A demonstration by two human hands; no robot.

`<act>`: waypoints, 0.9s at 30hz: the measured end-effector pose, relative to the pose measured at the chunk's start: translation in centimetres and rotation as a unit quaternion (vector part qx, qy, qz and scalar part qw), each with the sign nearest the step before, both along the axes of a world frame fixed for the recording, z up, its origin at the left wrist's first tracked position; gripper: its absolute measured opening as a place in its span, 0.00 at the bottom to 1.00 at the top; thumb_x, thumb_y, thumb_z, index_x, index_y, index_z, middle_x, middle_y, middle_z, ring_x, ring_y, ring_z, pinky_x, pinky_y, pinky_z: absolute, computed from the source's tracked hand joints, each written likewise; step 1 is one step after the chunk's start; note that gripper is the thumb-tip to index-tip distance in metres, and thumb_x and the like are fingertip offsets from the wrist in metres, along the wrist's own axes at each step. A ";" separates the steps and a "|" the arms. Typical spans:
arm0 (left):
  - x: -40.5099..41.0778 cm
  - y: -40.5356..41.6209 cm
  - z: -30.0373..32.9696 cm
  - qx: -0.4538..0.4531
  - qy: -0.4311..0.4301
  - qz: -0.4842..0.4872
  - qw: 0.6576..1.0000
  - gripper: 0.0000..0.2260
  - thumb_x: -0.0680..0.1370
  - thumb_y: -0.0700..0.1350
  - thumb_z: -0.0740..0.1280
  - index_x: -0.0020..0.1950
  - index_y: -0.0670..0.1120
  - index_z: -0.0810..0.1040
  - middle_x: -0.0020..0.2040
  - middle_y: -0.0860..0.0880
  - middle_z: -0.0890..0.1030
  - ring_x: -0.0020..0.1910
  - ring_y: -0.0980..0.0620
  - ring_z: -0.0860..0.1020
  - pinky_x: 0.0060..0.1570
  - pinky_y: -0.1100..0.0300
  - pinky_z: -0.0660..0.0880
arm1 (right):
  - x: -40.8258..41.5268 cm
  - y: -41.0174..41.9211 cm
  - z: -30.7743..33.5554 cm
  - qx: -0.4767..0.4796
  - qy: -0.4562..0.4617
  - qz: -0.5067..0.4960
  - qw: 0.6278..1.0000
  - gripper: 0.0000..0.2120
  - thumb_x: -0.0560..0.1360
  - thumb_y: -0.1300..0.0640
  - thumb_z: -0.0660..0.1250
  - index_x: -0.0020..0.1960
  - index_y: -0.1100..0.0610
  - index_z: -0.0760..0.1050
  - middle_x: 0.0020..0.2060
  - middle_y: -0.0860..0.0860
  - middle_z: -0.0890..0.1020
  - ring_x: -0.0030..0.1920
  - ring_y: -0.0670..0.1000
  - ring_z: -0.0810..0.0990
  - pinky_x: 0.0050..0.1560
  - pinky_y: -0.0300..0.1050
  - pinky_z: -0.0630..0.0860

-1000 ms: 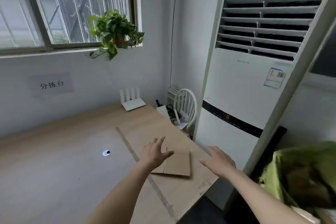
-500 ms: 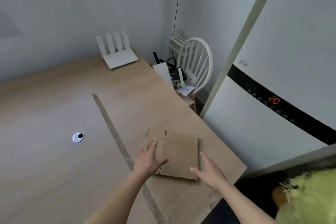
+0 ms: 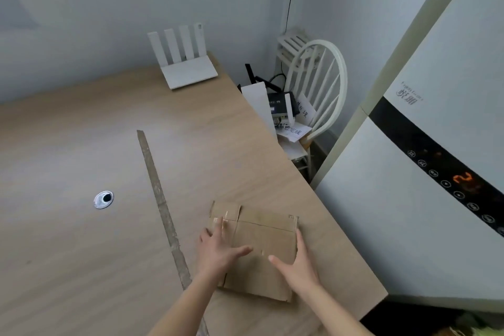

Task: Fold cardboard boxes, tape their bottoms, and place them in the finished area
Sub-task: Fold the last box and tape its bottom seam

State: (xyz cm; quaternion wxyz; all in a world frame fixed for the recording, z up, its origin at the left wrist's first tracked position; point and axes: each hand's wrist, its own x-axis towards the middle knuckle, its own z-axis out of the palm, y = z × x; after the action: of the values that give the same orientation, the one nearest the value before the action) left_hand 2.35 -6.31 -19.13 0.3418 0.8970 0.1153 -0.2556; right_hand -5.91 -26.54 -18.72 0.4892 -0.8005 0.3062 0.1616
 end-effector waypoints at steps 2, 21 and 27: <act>-0.2 0.0 0.8 -0.065 0.025 0.046 0.996 0.62 0.52 0.70 0.81 0.80 0.61 0.56 0.72 0.40 0.64 0.72 0.40 0.67 0.72 0.46 0.67 | 0.2 -0.8 0.6 0.017 -0.013 0.008 1.000 0.55 0.68 0.45 0.79 0.82 0.45 0.46 0.78 0.45 0.62 0.76 0.47 0.64 0.76 0.49 0.63; -12.8 9.4 14.9 -0.083 -0.218 0.006 0.972 0.54 0.62 0.49 0.82 0.75 0.76 0.52 0.69 0.55 0.72 0.68 0.54 0.72 0.68 0.50 0.72 | 0.7 3.9 14.3 0.163 -0.062 0.161 0.971 0.38 0.68 0.29 0.68 0.72 0.40 0.60 0.69 0.51 0.74 0.66 0.55 0.76 0.59 0.56 0.79; -18.4 12.3 11.6 -0.065 -0.203 0.036 0.976 0.51 0.69 0.48 0.80 0.73 0.79 0.49 0.67 0.59 0.69 0.65 0.60 0.70 0.68 0.57 0.71 | -2.9 8.7 12.4 0.065 -0.060 0.160 0.983 0.22 0.76 0.37 0.67 0.63 0.43 0.63 0.59 0.50 0.78 0.55 0.50 0.79 0.55 0.53 0.81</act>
State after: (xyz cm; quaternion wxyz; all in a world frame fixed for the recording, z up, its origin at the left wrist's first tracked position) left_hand -16.10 6.03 -7.55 0.4249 0.9011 0.0587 -0.0628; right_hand -8.80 -17.80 -6.30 0.5259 -0.8135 0.1336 0.2092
